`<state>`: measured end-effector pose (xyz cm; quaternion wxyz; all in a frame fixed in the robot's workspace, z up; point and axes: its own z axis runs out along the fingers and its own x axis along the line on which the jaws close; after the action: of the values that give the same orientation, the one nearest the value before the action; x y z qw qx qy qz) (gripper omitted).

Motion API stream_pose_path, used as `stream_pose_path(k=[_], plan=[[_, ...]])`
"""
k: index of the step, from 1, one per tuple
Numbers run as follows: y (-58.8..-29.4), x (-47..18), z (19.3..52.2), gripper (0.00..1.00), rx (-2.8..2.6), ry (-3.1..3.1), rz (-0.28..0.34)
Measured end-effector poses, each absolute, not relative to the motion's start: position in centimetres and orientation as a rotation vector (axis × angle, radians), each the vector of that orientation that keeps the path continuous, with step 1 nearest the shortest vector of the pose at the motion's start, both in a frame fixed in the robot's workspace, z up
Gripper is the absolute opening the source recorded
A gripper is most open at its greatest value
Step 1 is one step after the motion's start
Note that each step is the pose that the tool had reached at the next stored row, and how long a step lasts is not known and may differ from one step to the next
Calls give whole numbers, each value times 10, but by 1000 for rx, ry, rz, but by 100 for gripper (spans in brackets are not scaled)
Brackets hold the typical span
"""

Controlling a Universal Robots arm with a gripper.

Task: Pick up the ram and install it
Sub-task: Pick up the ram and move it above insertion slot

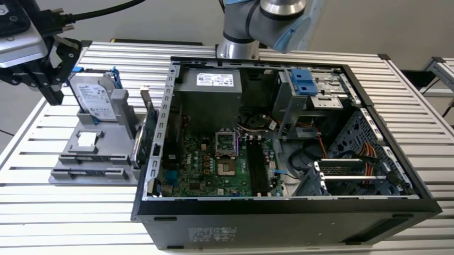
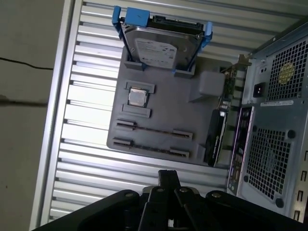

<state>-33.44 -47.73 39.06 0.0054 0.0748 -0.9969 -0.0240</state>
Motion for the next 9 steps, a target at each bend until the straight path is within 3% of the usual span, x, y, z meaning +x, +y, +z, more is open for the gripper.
stream_pose_path(k=[9], plan=[[-477,-334,391,0,270,-3118,-75]])
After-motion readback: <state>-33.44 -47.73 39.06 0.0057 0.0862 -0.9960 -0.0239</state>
